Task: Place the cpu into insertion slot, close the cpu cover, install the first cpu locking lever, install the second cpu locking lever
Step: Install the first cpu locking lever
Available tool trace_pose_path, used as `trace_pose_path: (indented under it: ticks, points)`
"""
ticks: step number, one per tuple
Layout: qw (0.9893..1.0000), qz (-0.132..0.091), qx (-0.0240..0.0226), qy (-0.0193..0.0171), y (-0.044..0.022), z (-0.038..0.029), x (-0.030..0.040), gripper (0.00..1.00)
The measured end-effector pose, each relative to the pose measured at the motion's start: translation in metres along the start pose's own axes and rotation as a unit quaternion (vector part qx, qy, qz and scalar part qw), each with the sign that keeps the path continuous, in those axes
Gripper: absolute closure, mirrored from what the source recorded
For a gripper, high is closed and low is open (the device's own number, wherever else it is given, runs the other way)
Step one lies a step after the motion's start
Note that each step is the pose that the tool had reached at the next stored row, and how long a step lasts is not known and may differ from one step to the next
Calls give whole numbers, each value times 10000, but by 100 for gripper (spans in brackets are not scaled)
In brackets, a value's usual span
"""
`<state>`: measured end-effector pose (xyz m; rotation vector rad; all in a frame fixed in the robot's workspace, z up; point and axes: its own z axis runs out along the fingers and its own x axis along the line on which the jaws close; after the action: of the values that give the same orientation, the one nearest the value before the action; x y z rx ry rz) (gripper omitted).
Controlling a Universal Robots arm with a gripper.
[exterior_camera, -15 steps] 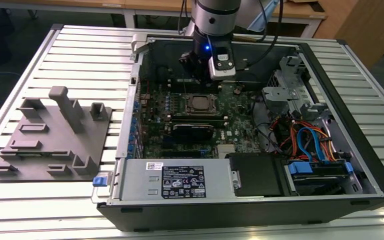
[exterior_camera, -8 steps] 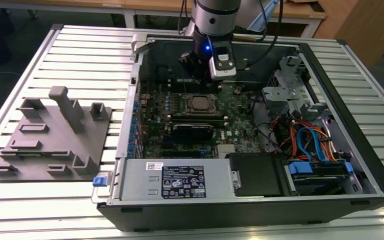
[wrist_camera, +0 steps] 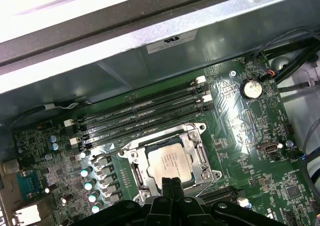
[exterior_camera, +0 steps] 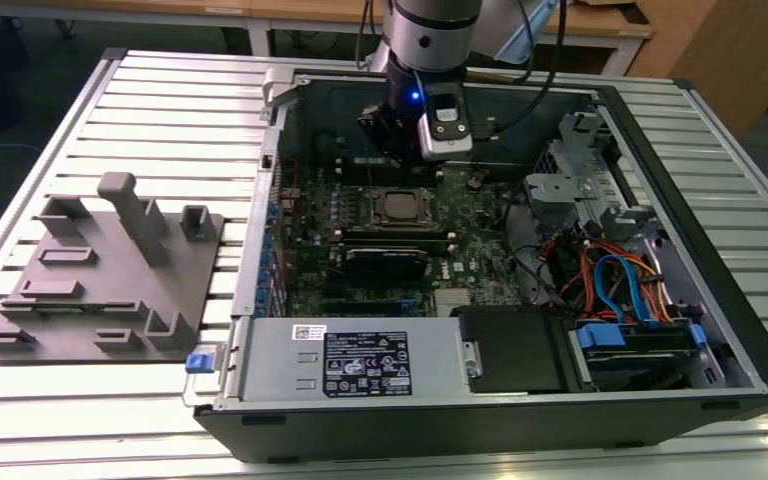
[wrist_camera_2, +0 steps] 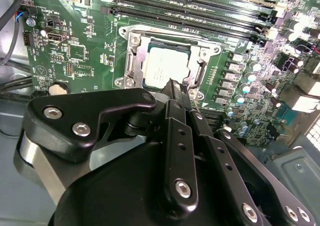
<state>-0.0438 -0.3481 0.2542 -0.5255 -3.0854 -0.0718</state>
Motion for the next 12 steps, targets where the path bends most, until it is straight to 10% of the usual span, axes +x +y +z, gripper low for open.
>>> trace_pose_path:
  ticks: [12]
  points:
    - [9995,-302,-9,18,-13,10,34,90]
